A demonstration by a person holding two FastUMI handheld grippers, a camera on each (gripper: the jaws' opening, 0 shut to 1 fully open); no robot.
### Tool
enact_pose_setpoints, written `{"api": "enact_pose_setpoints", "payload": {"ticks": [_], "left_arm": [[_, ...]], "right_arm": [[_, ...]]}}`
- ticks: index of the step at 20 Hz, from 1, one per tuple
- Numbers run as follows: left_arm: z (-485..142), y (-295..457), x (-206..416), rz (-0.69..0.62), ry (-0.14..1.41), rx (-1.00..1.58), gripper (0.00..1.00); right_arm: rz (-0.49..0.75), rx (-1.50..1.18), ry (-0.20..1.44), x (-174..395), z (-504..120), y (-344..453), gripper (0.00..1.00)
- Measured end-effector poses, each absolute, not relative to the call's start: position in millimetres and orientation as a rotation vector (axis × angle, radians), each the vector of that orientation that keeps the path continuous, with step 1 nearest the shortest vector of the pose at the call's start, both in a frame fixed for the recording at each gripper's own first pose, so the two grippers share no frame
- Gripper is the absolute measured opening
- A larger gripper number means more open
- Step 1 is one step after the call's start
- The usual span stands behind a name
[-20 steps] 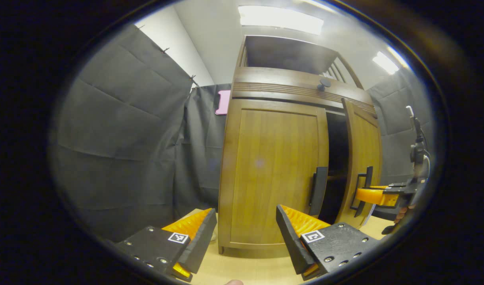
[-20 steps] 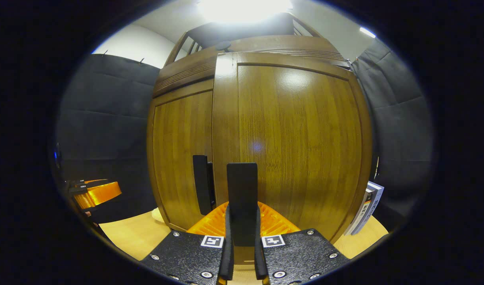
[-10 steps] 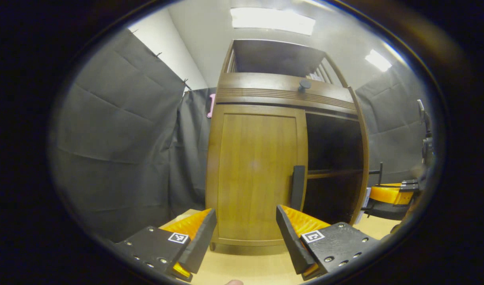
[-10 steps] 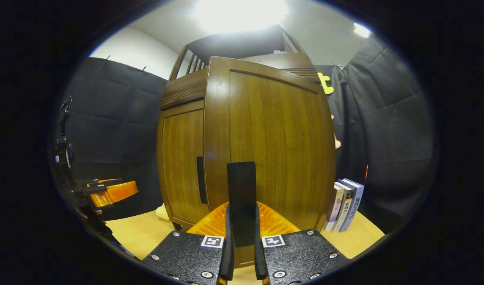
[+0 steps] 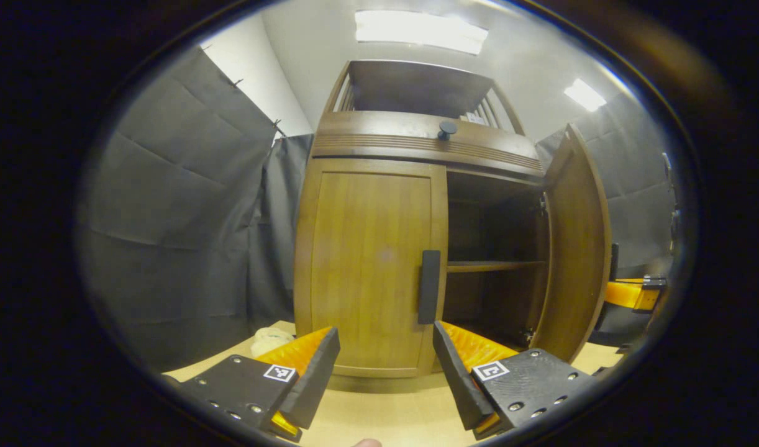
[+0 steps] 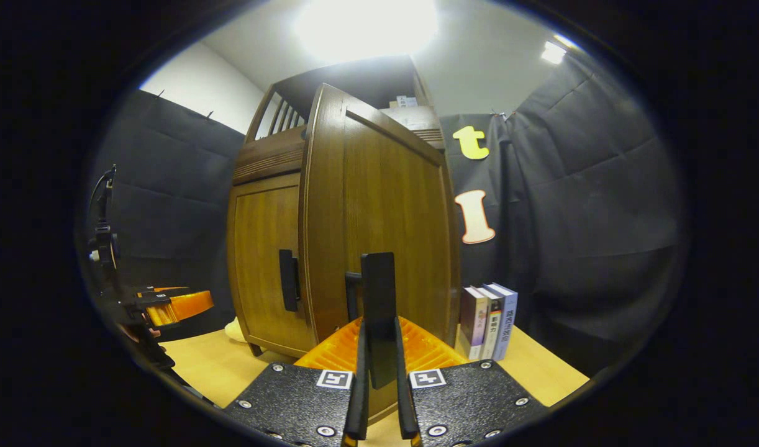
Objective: Open the right door of the double-door shoe cabinet with the right hand, and open the left door with the left hand.
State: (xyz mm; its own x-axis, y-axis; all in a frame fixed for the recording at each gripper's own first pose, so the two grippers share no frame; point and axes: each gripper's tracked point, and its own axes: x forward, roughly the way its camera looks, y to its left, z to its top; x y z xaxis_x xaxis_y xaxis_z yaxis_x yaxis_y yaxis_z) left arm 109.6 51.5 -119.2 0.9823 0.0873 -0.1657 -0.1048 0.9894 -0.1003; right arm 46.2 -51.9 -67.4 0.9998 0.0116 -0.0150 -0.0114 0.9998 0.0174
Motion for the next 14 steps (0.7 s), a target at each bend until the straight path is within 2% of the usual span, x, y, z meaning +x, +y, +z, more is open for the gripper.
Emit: {"api": "enact_pose_setpoints", "payload": {"ticks": [1, 3, 4, 9, 11, 14], "left_arm": [[-118.9, 50.5, 110.2, 0.088, 0.16, -0.112, 0.81], [-119.0, 50.0, 109.5, 0.074, 0.158, -0.114, 0.9], [-118.3, 49.0, 107.6, 0.068, 0.159, -0.115, 0.87], [-122.9, 48.1, 106.9, 0.047, 0.178, -0.082, 0.87], [-124.5, 46.8, 106.2, 0.042, 0.185, -0.078, 0.87], [-127.9, 45.3, 105.1, 0.035, 0.211, -0.077, 0.87]], "right_arm": [[-0.007, 0.007, 0.009, 42.3, -66.4, -61.5, 0.16], [-0.014, 0.017, 0.016, 34.2, -64.8, -75.1, 0.13], [-0.017, 0.034, 0.019, 30.0, -64.1, -84.2, 0.12], [-0.111, 0.022, 0.013, 25.9, -64.5, -150.5, 0.08], [-0.097, 0.062, 0.013, 23.8, -63.4, -162.9, 0.04], [-0.051, 0.11, 0.01, 25.5, -65.5, -175.7, 0.04]]}}
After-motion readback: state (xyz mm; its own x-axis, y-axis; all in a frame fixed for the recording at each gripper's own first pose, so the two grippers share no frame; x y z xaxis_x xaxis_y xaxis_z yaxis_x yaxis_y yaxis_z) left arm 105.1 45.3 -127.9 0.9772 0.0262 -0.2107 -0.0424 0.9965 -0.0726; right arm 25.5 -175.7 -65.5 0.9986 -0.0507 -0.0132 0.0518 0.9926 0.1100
